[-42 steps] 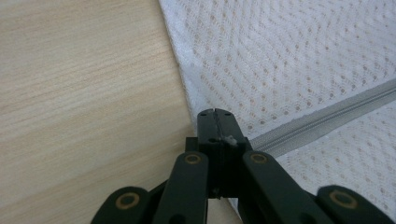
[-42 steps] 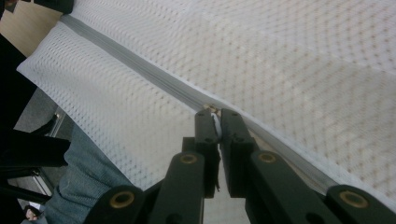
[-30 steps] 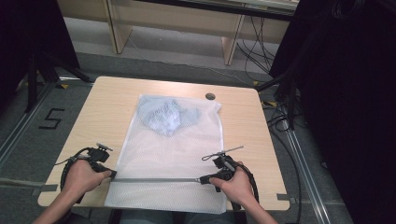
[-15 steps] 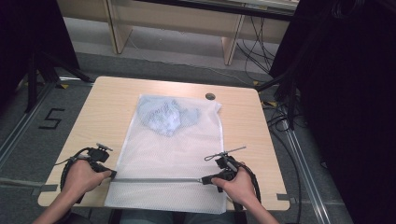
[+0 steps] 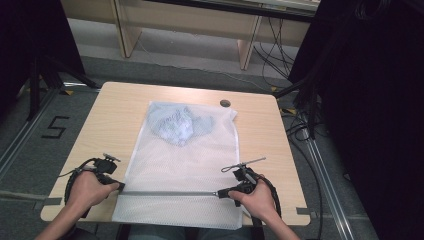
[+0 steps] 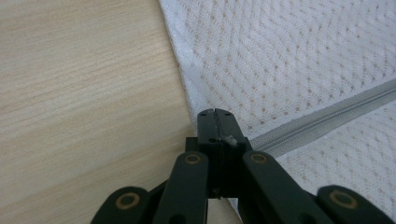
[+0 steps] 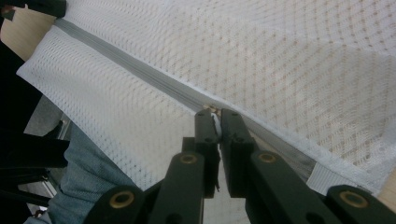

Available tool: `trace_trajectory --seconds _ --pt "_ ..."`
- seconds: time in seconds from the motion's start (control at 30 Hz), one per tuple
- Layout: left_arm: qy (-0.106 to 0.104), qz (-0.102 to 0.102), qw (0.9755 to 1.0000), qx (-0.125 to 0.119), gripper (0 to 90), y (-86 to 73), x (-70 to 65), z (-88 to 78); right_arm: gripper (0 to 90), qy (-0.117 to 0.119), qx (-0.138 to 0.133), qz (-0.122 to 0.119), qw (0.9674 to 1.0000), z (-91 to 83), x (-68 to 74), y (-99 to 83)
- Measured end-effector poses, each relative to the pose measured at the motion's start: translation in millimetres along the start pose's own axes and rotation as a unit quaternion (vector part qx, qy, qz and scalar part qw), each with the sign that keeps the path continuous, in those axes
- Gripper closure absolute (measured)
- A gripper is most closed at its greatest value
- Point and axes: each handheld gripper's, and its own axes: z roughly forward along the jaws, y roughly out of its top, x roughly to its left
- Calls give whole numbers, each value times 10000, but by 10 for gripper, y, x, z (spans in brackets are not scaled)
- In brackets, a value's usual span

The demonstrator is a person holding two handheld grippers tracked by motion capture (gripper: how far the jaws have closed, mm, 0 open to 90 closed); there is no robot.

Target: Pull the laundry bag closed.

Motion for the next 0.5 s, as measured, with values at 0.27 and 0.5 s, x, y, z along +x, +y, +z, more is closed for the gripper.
trace_trajectory --seconds 0.27,0.5 --pt "-7 2 10000 -1 899 -1 2 0 869 21 -57 -25 10000 -11 -33 -17" --pt "-7 4 10000 1 900 0 2 0 869 -12 -81 51 10000 -41 -68 -36"
